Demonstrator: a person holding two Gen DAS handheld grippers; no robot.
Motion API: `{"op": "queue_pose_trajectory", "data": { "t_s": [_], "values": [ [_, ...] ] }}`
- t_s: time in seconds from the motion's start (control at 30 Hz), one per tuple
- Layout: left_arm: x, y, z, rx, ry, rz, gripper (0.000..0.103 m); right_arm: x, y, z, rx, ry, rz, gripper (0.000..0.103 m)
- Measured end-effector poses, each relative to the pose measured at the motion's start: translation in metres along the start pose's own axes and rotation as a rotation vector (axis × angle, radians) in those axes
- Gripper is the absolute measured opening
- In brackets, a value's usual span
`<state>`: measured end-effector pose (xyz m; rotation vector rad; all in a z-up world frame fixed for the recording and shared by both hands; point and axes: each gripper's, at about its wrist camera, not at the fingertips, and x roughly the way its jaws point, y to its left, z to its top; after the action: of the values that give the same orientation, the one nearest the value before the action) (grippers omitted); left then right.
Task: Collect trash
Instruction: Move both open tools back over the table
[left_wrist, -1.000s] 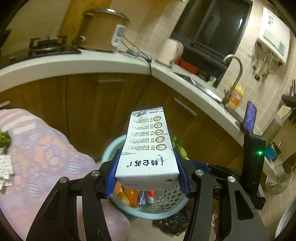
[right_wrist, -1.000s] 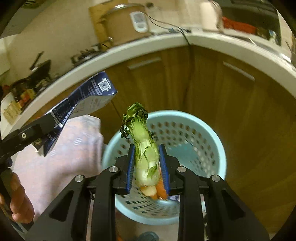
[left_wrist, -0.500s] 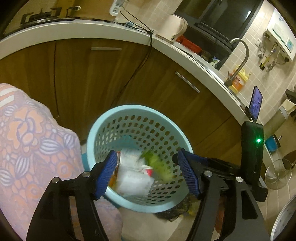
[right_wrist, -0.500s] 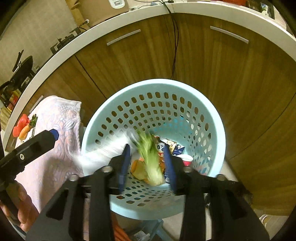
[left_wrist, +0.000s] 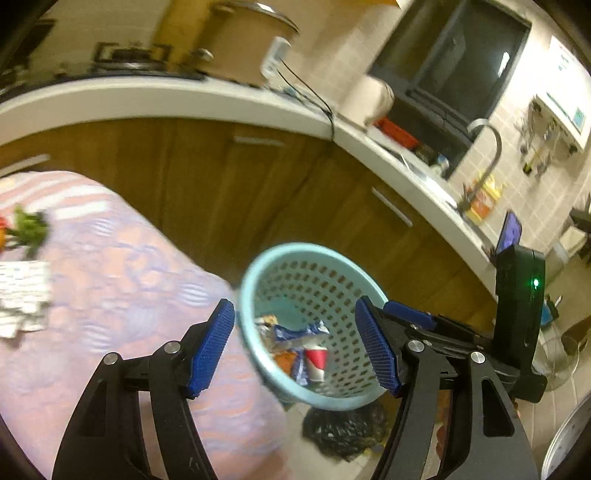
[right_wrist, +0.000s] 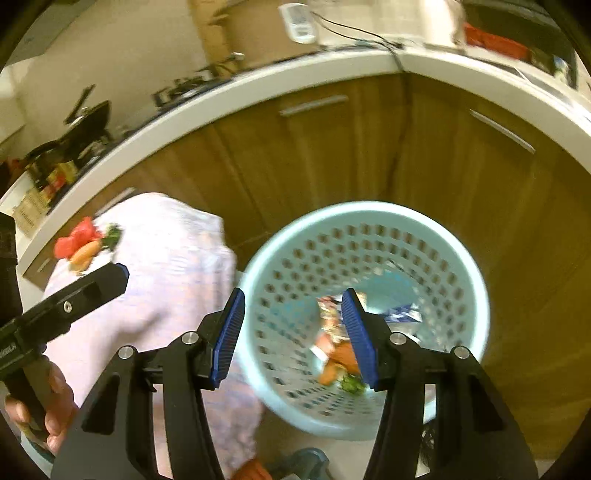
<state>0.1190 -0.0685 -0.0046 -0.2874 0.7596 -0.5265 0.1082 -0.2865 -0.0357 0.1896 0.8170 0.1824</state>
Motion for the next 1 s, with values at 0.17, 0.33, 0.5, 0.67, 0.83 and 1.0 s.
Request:
{"op": "queue_pose_trajectory", "data": {
  "t_s": [0.17, 0.33, 0.5, 0.67, 0.83, 1.0],
  "values": [
    [-0.052, 0.031, 0.007, -0.051, -0.102, 0.064, 0.066, -0.006, 0.056, 0.009, -0.097, -0.035, 0.072, 0.051],
    [-0.108, 0.071, 0.014, -0.103, -0.211, 0.176, 0.066, -0.001, 0.117, 0.015, -0.190, -0.059, 0.144, 0.051],
    [-0.148, 0.110, 0.018, -0.166, -0.284, 0.286, 0.080, 0.014, 0.175, 0.019, -0.265, -0.065, 0.203, 0.051],
    [-0.172, 0.153, 0.026, -0.235, -0.314, 0.402, 0.088, 0.038, 0.216, 0.025, -0.311, -0.082, 0.251, 0.051],
    [-0.162, 0.192, 0.035, -0.253, -0.252, 0.499, 0.089, 0.074, 0.237, 0.021, -0.329, -0.051, 0.242, 0.051],
    [-0.133, 0.219, 0.047, -0.237, -0.160, 0.536, 0.090, 0.101, 0.246, 0.018, -0.342, 0.030, 0.231, 0.051]
  ]
}}
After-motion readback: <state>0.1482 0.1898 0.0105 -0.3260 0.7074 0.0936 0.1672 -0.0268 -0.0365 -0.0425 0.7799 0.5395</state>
